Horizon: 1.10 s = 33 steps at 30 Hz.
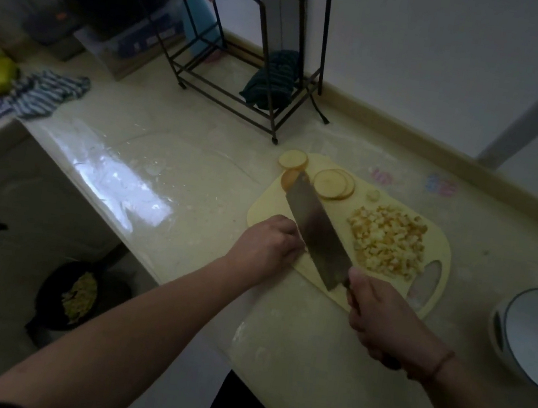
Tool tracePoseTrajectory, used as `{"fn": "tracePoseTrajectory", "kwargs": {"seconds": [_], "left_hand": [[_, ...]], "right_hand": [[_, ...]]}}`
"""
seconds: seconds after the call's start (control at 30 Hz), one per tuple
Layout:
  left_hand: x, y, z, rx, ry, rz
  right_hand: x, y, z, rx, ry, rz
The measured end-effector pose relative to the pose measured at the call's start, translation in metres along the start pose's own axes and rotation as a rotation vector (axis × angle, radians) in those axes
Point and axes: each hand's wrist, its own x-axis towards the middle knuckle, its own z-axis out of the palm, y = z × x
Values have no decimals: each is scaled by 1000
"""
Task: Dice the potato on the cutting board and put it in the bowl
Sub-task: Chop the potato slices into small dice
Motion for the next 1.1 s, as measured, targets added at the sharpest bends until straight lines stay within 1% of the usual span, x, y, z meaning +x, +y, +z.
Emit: {"fn": "tracePoseTrajectory", "kwargs": {"seconds": [0.03,0.1,0.17,0.33,0.4,0.53,0.63,0.9,1.1], "left_hand": [[0,0,0,4,9,-2],[-1,3,0,-3,19,-30],[-2,5,-1,-1,30,-50],[-8,2,1,-8,60,-60],[-11,-1,2,10,41,-53],[-11,-1,4,24,10,-85],[-7,0,3,22,1,-96],[-5,4,0,13,7,-109],[-5,7,0,9,26,-101]], "right_hand": [[1,0,-4,102,-41,61],[1,1,-7,139,-83,81],[-2,2,-4,72,-70,31],[-10,6,3,-175,41,-143],[-13,9,4,-205,51,-175],[-17,10,7,-207,41,-197],[-20,13,8,-234,65,-216],[-30,23,15,-322,105,-230],[3,2,23,-357,119,-238]]}}
